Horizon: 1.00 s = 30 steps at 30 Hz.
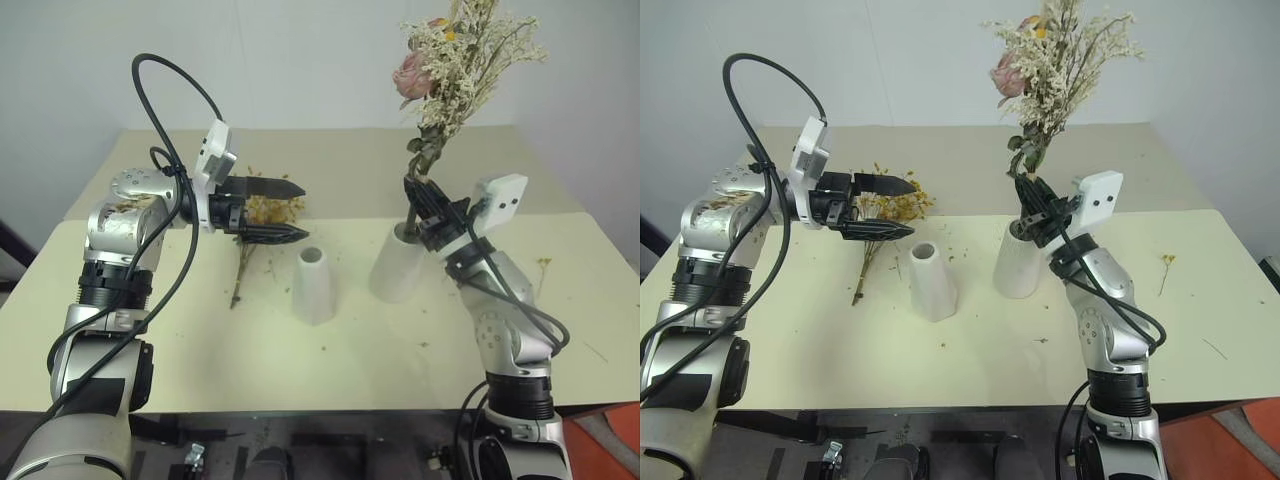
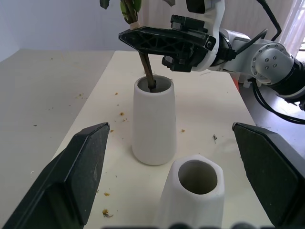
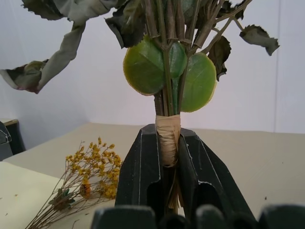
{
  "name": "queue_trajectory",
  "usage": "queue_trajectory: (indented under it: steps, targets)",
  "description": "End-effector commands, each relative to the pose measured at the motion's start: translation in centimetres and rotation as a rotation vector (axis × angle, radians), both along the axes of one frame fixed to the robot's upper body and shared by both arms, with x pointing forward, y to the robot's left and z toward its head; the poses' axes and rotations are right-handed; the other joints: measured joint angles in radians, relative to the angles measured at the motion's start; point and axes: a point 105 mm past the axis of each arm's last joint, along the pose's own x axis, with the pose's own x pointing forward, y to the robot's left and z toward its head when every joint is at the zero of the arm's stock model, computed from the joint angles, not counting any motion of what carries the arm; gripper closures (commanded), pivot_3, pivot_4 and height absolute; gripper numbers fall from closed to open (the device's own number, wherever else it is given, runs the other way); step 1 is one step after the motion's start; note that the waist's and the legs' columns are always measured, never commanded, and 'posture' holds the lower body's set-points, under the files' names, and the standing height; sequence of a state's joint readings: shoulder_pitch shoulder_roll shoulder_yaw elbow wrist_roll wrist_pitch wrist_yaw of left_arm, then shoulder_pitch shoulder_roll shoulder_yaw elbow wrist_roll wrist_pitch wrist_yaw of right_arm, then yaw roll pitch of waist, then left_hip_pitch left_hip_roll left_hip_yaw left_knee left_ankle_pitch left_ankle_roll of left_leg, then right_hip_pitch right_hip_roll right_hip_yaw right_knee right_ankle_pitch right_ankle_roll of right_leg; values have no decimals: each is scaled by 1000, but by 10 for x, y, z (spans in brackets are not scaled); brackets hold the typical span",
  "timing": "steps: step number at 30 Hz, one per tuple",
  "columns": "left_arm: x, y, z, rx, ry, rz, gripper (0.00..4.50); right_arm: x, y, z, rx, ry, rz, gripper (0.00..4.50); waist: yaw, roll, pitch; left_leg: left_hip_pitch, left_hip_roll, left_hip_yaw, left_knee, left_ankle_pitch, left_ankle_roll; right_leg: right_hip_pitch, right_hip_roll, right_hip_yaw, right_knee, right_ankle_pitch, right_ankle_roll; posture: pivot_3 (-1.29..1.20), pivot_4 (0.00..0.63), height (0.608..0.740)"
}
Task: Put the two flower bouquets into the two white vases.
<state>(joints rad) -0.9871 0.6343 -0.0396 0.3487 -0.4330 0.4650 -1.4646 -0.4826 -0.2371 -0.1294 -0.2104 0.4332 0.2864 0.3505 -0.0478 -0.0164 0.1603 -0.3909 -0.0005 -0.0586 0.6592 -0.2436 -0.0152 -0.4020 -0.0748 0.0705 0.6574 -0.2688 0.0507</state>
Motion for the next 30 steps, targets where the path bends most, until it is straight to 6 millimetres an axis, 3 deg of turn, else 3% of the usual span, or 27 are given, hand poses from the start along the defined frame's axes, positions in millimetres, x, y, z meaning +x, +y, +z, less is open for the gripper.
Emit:
queue_trajectory:
  steps: [1, 7, 19, 30]
  targets:
    - [-3, 0, 12, -1, -46, -5, 0, -11, 1, 15, 6, -90, -2, 4284, 0, 0, 0, 0, 0, 0, 0, 0, 0, 0, 0, 0, 0, 0, 0, 0, 150, 740]
    - [-2, 0, 12, 0, -47, -5, 0, -14, 0, 11, 6, -87, -9, 4284, -1, 0, 0, 0, 0, 0, 0, 0, 0, 0, 0, 0, 0, 0, 0, 0, 150, 740]
    - [-2, -1, 13, 1, -51, -10, 0, -31, -1, 9, -3, -100, -8, 177, 0, 0, 0, 0, 0, 0, 0, 0, 0, 0, 0, 0, 0, 0, 0, 0, 150, 740]
    - [-2, -1, 13, -1, -53, -7, 0, -48, -9, -3, -44, -60, 16, 41, 2, 0, 0, 0, 0, 0, 0, 0, 0, 0, 0, 0, -1, 0, 0, 0, 150, 740]
